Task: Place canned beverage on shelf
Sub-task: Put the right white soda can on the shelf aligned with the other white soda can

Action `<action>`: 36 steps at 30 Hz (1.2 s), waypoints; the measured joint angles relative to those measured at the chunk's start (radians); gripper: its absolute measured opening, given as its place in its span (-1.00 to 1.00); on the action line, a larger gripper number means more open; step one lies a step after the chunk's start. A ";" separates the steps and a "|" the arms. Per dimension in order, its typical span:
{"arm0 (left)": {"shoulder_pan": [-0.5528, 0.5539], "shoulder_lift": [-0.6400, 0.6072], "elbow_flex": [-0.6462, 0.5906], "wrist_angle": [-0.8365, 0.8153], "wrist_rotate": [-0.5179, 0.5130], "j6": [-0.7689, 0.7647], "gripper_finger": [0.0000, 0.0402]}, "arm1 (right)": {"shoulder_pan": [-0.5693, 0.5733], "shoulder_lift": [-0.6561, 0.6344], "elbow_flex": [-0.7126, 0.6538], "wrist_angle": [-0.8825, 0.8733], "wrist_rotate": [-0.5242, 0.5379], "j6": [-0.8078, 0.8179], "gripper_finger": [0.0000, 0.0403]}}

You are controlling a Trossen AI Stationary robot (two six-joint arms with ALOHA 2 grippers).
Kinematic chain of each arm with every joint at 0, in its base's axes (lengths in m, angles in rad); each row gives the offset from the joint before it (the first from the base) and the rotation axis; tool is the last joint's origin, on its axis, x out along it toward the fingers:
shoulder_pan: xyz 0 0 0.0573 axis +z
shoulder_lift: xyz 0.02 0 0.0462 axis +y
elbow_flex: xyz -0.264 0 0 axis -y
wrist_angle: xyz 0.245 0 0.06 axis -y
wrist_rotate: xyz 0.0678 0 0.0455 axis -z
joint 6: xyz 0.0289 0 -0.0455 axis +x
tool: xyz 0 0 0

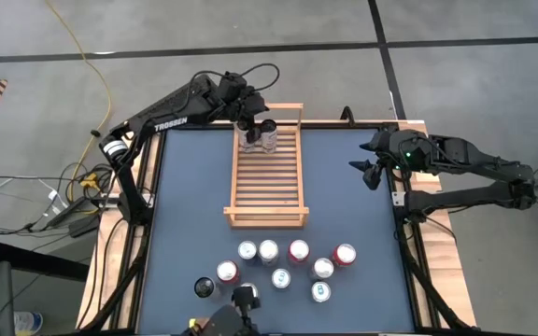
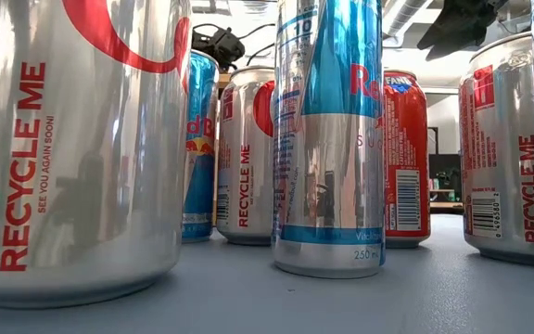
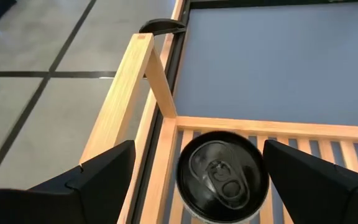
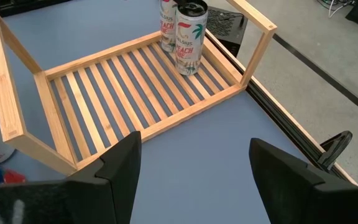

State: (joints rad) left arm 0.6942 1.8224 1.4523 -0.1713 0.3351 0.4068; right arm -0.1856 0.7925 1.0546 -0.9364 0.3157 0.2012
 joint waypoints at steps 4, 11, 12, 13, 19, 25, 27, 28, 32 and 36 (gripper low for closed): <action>-0.007 0.000 0.057 -0.057 0.000 0.014 0.70 | 0.000 0.020 0.000 0.014 0.002 0.000 0.35; -0.004 -0.028 0.186 -0.207 0.078 -0.013 0.70 | -0.008 0.143 -0.001 0.155 0.109 -0.056 0.35; -0.005 -0.047 0.202 -0.227 0.107 -0.016 0.70 | -0.019 0.169 -0.007 0.193 0.119 -0.088 0.35; -0.007 -0.072 0.216 -0.243 0.132 -0.016 0.70 | -0.034 0.195 -0.022 0.248 0.122 -0.125 0.35; -0.011 -0.277 0.230 -0.288 0.281 -0.031 0.70 | -0.240 0.328 -0.186 0.705 -0.153 -0.262 0.35; -0.071 -0.501 0.162 -0.334 0.300 -0.030 0.70 | -0.373 0.522 -0.240 1.027 -0.296 -0.243 0.35; -0.103 -0.575 0.111 -0.331 0.260 -0.027 0.70 | -0.376 0.587 -0.240 1.105 -0.317 -0.243 0.35; -0.121 -0.611 0.085 -0.327 0.233 -0.027 0.70 | -0.376 0.620 -0.239 1.141 -0.323 -0.239 0.35; -0.200 -0.735 -0.032 -0.268 0.129 -0.038 0.70 | -0.376 0.723 -0.209 1.175 -0.365 -0.203 0.35; -0.264 -0.830 -0.143 -0.195 0.066 -0.057 0.70 | -0.369 0.804 -0.156 1.180 -0.378 -0.190 0.35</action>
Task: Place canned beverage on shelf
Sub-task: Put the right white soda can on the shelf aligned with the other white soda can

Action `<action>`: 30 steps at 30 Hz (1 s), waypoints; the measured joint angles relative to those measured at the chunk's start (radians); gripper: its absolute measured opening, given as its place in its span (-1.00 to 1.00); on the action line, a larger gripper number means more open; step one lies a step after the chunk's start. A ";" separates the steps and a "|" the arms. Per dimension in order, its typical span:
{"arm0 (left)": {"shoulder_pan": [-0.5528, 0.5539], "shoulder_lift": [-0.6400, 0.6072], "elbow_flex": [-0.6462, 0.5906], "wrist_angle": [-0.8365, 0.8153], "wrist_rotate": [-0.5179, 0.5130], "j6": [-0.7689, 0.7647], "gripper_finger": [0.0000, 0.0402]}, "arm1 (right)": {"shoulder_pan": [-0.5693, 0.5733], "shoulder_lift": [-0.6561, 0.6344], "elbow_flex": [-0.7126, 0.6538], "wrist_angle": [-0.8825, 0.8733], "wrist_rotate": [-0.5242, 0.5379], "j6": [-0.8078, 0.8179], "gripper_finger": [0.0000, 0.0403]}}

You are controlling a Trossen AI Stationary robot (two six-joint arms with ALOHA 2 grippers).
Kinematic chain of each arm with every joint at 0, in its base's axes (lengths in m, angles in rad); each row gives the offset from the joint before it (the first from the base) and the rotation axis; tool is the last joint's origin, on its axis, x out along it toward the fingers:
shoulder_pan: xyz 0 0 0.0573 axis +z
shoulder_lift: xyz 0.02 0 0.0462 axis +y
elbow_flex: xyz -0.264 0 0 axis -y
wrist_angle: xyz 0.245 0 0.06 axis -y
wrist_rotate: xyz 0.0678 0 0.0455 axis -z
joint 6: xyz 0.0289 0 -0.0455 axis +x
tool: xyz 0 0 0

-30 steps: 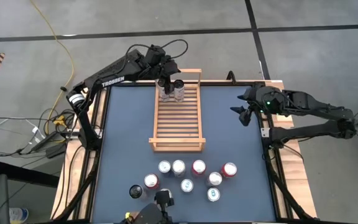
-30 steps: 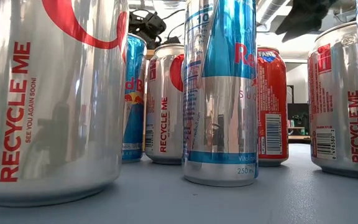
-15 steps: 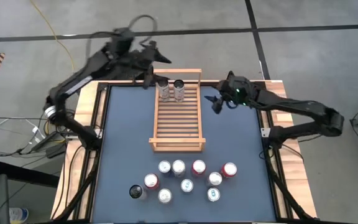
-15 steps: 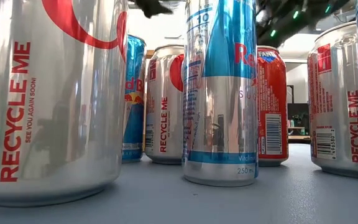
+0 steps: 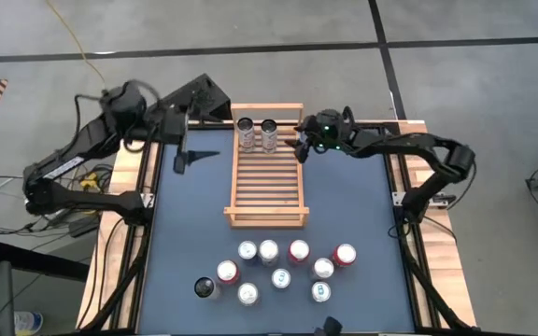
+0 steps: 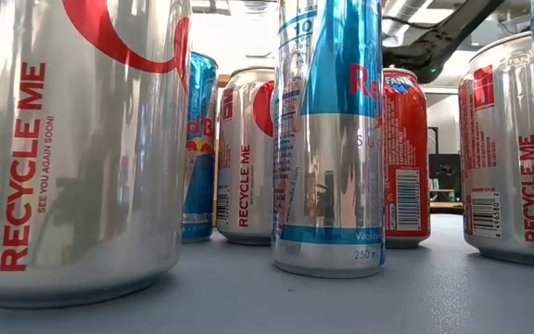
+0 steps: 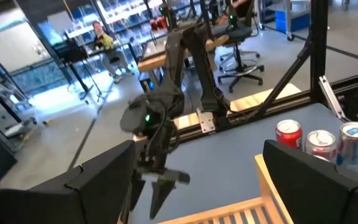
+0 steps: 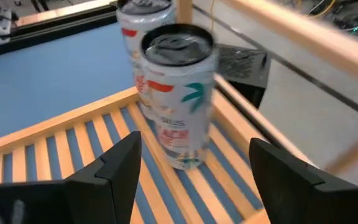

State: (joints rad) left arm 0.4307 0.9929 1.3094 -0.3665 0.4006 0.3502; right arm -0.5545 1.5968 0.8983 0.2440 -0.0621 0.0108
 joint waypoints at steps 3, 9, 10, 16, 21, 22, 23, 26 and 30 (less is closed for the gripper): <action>-0.031 -0.057 -0.063 0.036 -0.045 -0.005 0.70 | 0.018 0.060 0.050 -0.002 -0.003 0.004 0.35; -0.063 -0.120 -0.118 0.043 -0.103 -0.039 0.70 | 0.044 0.141 0.138 -0.007 -0.003 0.007 0.35; -0.064 -0.128 -0.123 0.042 -0.104 -0.042 0.70 | 0.045 0.155 0.151 0.000 -0.003 0.007 0.35; -0.068 -0.139 -0.124 0.033 -0.100 -0.089 0.70 | 0.043 0.194 0.182 -0.008 0.000 0.015 0.35; -0.071 -0.136 -0.124 0.001 -0.094 -0.088 0.70 | 0.049 0.192 0.185 -0.003 0.004 0.018 0.35; -0.070 -0.135 -0.124 -0.001 -0.094 -0.087 0.70 | 0.051 0.192 0.185 0.000 0.004 0.022 0.35; -0.070 -0.135 -0.124 -0.007 -0.094 -0.087 0.70 | 0.051 0.191 0.185 0.004 0.004 0.028 0.35; -0.070 -0.135 -0.124 -0.011 -0.094 -0.091 0.70 | 0.054 0.190 0.185 0.002 0.004 0.034 0.35; -0.070 -0.135 -0.124 -0.012 -0.093 -0.093 0.70 | 0.066 0.187 0.185 -0.005 0.019 0.048 0.35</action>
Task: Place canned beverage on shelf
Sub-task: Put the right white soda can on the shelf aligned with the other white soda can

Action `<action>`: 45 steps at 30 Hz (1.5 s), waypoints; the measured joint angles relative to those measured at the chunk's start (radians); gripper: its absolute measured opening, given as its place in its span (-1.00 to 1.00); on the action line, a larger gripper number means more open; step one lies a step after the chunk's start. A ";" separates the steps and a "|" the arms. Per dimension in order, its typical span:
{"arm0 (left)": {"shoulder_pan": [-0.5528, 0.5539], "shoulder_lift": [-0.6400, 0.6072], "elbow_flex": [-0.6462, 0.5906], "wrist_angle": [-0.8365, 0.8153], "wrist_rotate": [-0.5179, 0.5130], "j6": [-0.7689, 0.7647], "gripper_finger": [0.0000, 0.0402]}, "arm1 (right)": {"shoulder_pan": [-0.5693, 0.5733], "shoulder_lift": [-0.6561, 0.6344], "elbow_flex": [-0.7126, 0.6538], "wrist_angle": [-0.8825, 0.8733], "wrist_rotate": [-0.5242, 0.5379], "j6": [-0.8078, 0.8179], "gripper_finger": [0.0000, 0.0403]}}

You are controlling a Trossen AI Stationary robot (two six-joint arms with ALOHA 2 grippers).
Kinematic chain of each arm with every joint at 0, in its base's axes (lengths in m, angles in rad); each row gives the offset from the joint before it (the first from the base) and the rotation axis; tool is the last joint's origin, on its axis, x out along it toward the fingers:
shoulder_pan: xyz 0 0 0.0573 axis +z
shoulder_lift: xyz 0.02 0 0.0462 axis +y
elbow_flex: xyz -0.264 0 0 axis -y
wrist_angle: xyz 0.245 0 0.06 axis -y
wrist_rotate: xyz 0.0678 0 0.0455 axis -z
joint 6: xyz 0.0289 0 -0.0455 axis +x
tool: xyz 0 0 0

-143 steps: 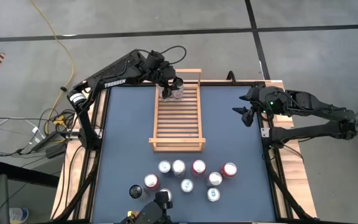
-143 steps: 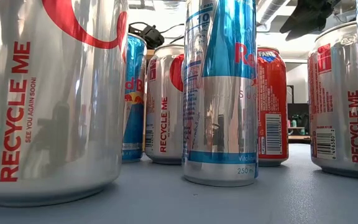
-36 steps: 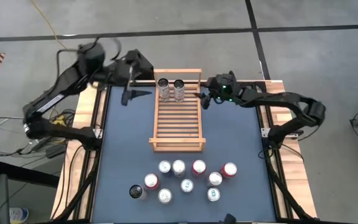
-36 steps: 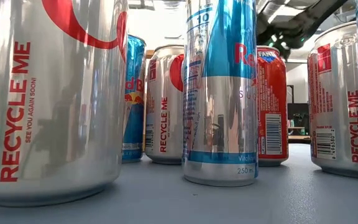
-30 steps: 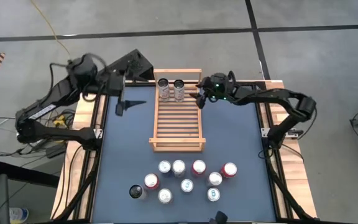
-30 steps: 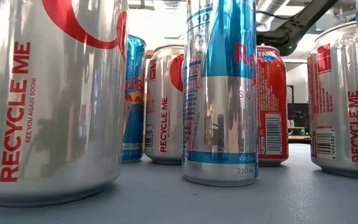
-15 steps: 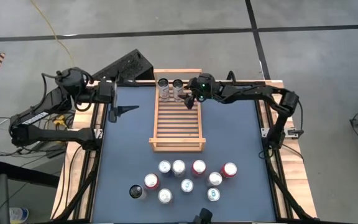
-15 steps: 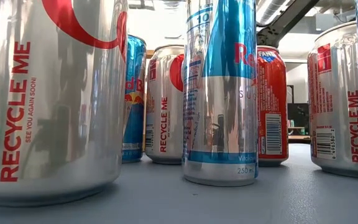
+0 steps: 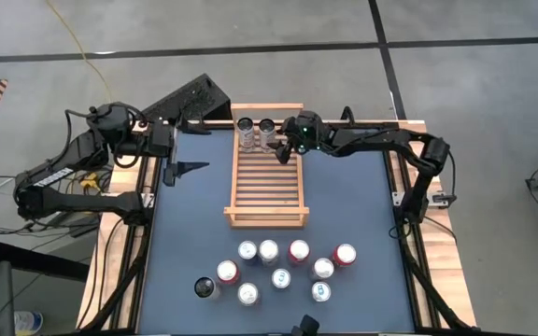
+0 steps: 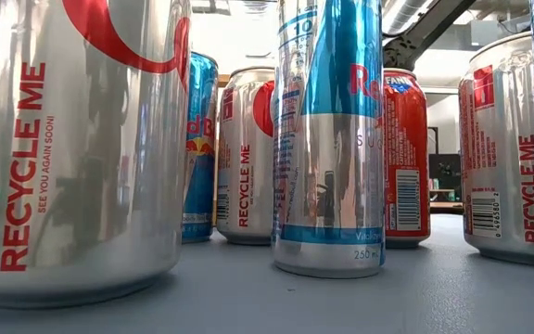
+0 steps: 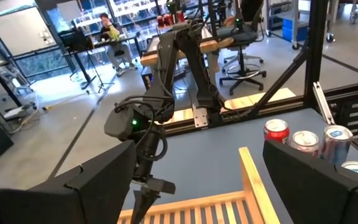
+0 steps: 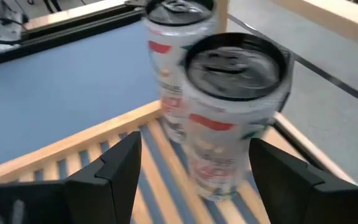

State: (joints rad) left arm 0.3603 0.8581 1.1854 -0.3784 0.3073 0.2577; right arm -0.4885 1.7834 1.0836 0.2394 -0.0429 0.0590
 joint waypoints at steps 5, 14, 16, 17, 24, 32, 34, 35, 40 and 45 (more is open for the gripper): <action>0.000 0.000 0.000 -0.001 0.000 -0.001 0.70 | 0.011 -0.030 0.000 -0.003 0.104 0.024 0.35; 0.000 0.002 0.000 -0.011 0.000 -0.023 0.70 | 0.025 -0.030 0.034 -0.082 0.249 0.012 0.35; 0.000 0.005 0.000 -0.012 0.000 -0.031 0.70 | 0.025 -0.030 0.043 -0.090 0.251 0.012 0.35; 0.000 0.006 0.000 -0.013 0.000 -0.035 0.70 | 0.024 -0.030 0.047 -0.093 0.253 0.012 0.35; -0.009 0.013 0.000 -0.034 0.000 -0.042 0.70 | 0.025 -0.029 0.079 -0.119 0.254 0.012 0.35; -0.036 0.013 0.000 -0.030 0.000 -0.035 0.70 | 0.032 -0.029 0.079 -0.119 0.254 0.020 0.35; -0.040 0.012 0.000 -0.029 0.000 -0.035 0.70 | 0.035 -0.029 0.079 -0.120 0.254 0.020 0.35; -0.040 0.012 0.000 -0.029 0.000 -0.035 0.70 | 0.036 -0.029 0.079 -0.120 0.254 0.020 0.35; -0.040 0.013 0.000 -0.028 -0.004 -0.039 0.70 | 0.047 -0.029 0.079 -0.117 0.256 0.019 0.35; -0.040 0.013 0.000 -0.028 -0.029 -0.062 0.70 | 0.069 -0.059 0.079 -0.150 0.296 -0.059 0.35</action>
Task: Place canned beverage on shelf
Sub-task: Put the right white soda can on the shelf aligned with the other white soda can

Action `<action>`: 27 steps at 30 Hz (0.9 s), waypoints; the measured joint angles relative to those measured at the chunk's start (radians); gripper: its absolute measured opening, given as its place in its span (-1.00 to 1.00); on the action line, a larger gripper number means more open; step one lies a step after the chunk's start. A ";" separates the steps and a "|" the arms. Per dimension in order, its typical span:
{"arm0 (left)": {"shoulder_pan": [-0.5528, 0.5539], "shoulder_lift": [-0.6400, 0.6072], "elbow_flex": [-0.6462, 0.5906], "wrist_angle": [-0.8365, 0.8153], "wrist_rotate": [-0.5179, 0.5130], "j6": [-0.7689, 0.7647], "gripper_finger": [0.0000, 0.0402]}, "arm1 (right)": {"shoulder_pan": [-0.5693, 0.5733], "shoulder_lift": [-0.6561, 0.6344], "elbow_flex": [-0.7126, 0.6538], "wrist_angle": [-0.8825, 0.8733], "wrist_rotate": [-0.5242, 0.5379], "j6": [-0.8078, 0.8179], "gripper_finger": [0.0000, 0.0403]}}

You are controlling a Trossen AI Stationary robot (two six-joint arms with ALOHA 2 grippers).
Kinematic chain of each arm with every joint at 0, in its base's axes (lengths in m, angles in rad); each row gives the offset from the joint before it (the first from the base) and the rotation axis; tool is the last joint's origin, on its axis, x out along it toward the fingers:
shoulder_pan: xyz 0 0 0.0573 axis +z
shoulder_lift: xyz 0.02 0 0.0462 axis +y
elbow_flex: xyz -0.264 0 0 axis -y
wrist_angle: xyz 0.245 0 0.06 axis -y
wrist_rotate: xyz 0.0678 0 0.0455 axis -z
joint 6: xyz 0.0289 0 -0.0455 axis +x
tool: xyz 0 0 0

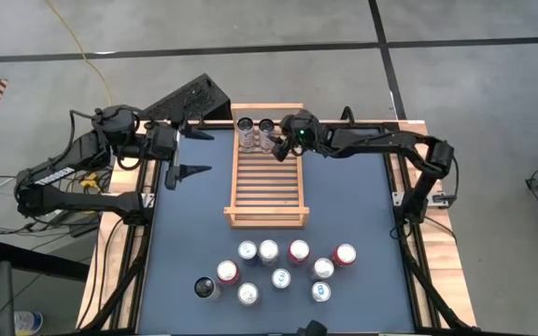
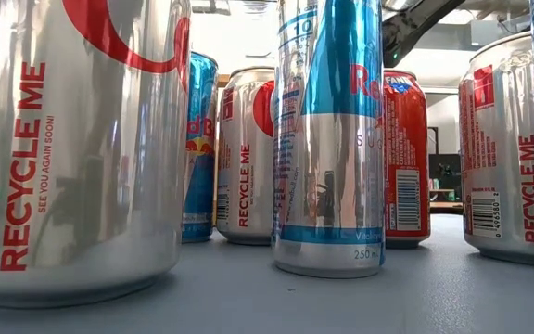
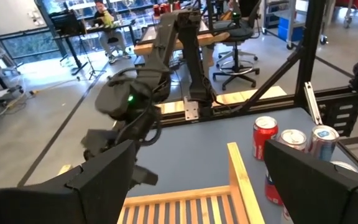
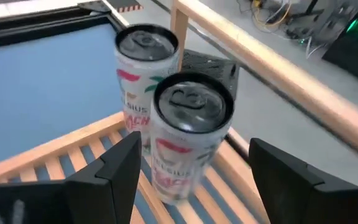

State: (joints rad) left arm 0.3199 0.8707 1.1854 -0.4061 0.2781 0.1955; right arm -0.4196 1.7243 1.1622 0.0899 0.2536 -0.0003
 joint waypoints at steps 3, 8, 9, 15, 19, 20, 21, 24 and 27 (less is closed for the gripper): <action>0.000 0.000 0.000 0.000 -0.003 -0.001 0.70 | 0.008 -0.056 0.001 -0.057 0.039 -0.073 0.35; 0.000 0.000 0.000 -0.001 -0.003 0.004 0.70 | -0.006 -0.130 0.001 -0.097 0.060 -0.156 0.35; 0.000 0.000 0.000 -0.001 -0.003 0.009 0.70 | -0.010 -0.136 0.001 -0.096 0.042 -0.206 0.35; 0.000 0.021 0.000 0.000 -0.003 0.002 0.70 | -0.015 -0.114 0.054 -0.190 -0.058 -0.433 0.35; 0.000 0.036 0.000 0.000 -0.004 -0.008 0.70 | -0.030 -0.072 0.176 -0.315 -0.056 -0.450 0.32; 0.000 0.040 0.000 -0.001 -0.005 -0.010 0.70 | -0.032 -0.056 0.204 -0.328 -0.050 -0.455 0.29; 0.000 0.043 0.000 0.000 -0.005 -0.011 0.70 | -0.032 -0.042 0.226 -0.355 -0.043 -0.464 0.25; 0.000 0.045 0.000 0.000 -0.005 -0.013 0.70 | -0.030 -0.015 0.258 -0.403 -0.045 -0.501 0.08; 0.000 0.044 0.000 0.002 -0.005 -0.013 0.70 | -0.029 -0.016 0.259 -0.406 -0.068 -0.521 -0.15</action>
State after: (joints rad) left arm 0.3199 0.9150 1.1854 -0.4046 0.2729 0.1822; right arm -0.4484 1.7085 1.4210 -0.3164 0.1858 -0.5210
